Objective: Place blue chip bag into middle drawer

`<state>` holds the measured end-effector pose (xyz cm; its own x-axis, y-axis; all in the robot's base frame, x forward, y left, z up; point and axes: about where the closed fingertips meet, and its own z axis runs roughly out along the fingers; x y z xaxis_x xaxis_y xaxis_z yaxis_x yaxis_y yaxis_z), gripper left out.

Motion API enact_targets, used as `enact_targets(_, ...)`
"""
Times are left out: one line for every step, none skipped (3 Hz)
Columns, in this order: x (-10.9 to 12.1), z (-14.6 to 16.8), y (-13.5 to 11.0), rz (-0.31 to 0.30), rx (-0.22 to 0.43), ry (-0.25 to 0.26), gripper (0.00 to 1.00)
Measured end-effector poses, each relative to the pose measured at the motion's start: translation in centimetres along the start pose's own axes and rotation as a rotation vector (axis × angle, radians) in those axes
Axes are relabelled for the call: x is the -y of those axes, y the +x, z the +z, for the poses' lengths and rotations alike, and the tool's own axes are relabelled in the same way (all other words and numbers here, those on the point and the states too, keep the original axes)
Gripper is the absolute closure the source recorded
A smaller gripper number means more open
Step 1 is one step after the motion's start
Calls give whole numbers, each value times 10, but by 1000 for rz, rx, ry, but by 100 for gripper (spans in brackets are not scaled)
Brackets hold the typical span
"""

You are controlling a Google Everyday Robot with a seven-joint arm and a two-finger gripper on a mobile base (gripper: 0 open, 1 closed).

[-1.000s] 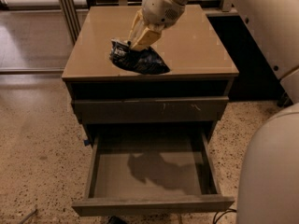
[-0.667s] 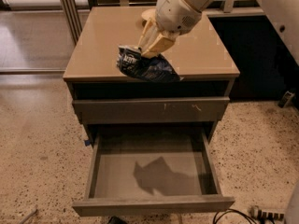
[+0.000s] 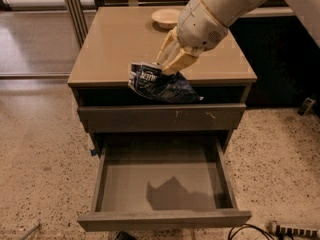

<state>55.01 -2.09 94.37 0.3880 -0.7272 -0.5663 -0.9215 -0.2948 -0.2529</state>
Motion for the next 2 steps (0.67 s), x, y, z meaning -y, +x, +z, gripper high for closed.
enact_targets(-14, 18, 6, 16, 20, -27, 100)
enact_targets(-41, 47, 33, 62, 42, -63, 100)
